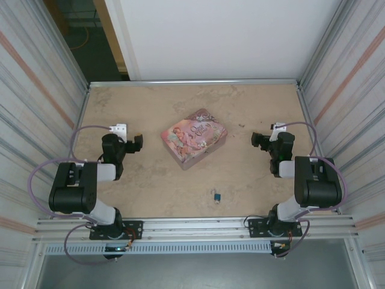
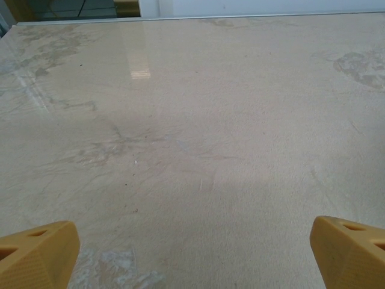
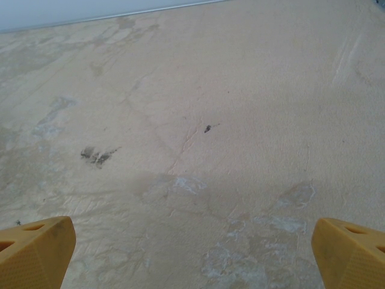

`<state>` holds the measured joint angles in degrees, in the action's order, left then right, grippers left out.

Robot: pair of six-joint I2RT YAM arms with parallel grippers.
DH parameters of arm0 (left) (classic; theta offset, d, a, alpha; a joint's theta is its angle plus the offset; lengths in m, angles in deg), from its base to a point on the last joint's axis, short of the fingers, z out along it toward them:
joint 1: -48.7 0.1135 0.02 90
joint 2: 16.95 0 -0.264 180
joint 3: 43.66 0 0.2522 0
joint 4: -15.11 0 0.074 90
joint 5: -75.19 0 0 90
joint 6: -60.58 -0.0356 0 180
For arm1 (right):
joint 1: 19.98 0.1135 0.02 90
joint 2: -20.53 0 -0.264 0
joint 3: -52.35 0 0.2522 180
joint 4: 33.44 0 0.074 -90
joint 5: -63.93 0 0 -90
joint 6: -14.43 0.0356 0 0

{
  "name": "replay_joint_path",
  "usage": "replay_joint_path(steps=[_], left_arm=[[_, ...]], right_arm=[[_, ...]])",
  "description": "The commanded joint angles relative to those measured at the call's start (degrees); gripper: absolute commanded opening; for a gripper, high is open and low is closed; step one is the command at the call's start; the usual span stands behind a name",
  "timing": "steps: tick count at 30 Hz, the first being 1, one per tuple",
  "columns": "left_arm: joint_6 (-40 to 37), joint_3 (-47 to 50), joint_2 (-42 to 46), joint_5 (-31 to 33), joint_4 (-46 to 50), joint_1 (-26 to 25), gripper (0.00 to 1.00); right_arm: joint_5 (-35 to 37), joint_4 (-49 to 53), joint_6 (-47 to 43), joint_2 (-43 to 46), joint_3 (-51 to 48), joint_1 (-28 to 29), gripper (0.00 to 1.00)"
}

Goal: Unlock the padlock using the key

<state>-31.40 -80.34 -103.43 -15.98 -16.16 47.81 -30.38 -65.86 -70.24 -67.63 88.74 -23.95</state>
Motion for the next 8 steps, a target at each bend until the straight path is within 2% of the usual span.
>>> replay_joint_path(steps=[1,8], left_arm=[[-1.36,-0.55,-0.09,1.08,-0.49,-0.17,0.99],[-1.36,-0.59,-0.1,1.14,-0.49,-0.16,0.99]], right_arm=[[0.78,0.55,-0.58,-0.24,0.83,0.42,0.99],[0.9,0.38,-0.58,-0.07,0.67,0.51,0.99]])
